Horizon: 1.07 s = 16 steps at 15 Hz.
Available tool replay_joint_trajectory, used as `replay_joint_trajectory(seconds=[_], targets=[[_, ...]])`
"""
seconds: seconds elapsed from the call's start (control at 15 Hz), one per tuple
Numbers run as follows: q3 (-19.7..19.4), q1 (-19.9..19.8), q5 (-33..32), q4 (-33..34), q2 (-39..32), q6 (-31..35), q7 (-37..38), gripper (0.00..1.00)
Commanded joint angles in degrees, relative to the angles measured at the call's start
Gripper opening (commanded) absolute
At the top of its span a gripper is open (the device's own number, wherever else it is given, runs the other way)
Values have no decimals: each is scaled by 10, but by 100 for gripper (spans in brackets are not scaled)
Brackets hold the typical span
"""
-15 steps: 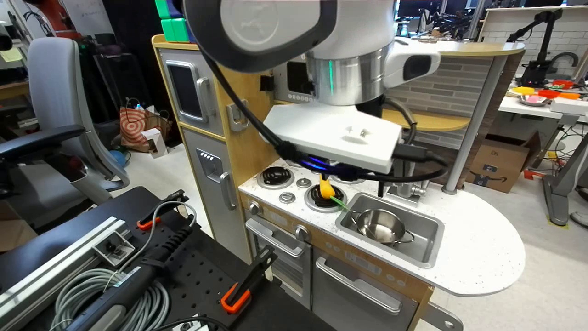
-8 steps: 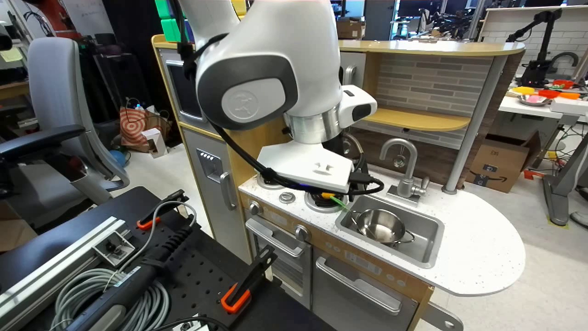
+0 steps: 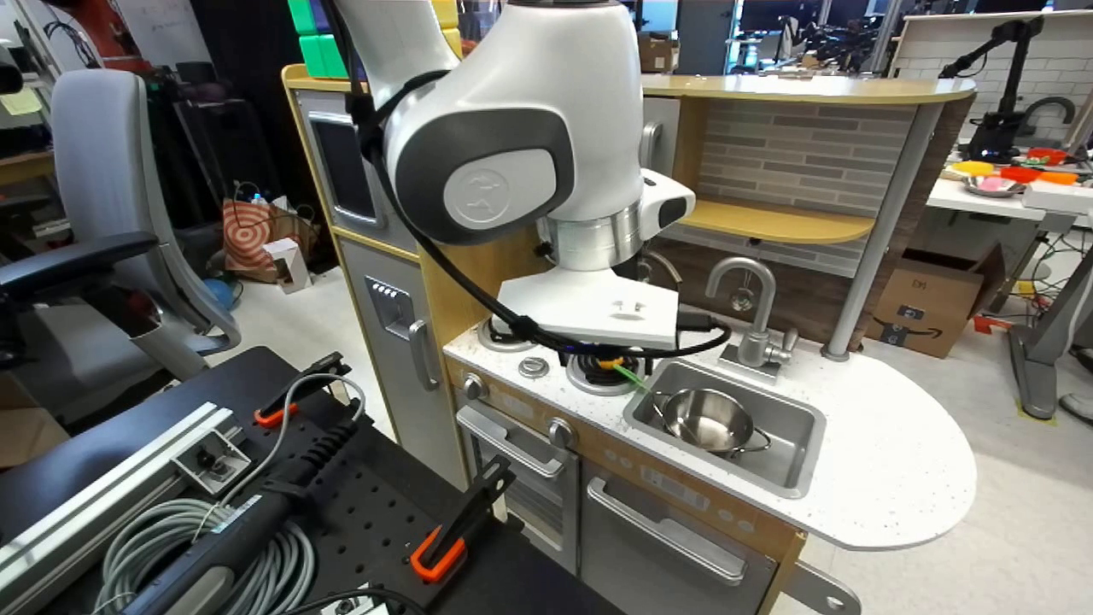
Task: Put the carrot plush toy in the pot
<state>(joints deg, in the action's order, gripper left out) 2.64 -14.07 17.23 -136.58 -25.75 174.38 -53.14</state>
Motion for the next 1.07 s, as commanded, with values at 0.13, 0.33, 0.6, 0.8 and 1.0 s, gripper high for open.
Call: replay_joint_trajectory(seconds=[0.13,0.33,0.6,0.8,1.0], targets=[[-9,17,-170,60,-25,-64,26,100],[-37,57,-203,92,-37,-122,118,100],[-2,20,-204,66,-25,-94,95,100],[-9,36,-213,90,-52,-80,107,100],[-33,80,-247,147,-101,-85,165,100]])
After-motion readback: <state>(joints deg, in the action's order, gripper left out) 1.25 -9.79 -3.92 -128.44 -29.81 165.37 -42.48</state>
